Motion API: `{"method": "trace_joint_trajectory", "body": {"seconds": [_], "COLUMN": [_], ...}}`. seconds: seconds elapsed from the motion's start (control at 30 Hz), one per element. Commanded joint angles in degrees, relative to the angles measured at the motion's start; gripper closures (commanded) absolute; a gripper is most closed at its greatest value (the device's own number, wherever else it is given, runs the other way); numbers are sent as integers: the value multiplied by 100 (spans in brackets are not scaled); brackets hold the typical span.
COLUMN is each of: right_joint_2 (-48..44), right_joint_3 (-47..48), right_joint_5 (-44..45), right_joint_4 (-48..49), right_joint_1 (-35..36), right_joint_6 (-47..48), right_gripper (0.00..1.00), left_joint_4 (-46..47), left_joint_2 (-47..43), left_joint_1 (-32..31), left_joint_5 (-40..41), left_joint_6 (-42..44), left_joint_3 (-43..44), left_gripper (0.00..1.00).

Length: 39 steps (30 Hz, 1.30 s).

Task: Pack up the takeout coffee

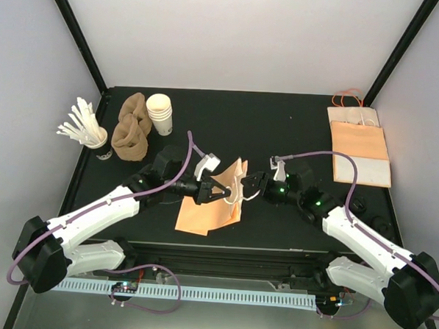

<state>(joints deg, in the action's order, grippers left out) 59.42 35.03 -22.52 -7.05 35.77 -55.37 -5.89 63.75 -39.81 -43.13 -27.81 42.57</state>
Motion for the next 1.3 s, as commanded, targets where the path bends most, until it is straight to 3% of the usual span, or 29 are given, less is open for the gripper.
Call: {"method": "trace_joint_trajectory", "body": {"seconds": [0.0,0.23,0.4,0.5,0.63,0.83,0.9,1.27], "right_joint_2": [121,711,812,724,486,403,411,135], "right_joint_3": [193,417,449,546,576,721,860,1324], "right_joint_5": [112,368,614,811,978,747,833,1619], "right_joint_4": [-206,-583,-731,-941,-985,-748,-756,-430], "right_joint_1": [65,332,331,332,330,424,587,1424], "right_joint_6": [141,486,693,820,939,1087,1200,1729], "right_gripper": [41,45,74,81,88,98,98,99], "left_joint_4": [135,67,-60,-409,-886,-1008,-1189,-2388], "left_joint_2": [-124,-102,-139,-170,-254,-479,-424,324], "left_joint_1": [4,9,6,5,4,4,0,-272], "left_joint_5": [-183,-194,-137,38,347,689,1104,2441], "left_joint_6": [69,133,220,411,591,645,725,881], "left_joint_3": [-29,12,34,115,318,542,703,1790], "left_gripper": [95,95,95,92,82,44,37,34]}}
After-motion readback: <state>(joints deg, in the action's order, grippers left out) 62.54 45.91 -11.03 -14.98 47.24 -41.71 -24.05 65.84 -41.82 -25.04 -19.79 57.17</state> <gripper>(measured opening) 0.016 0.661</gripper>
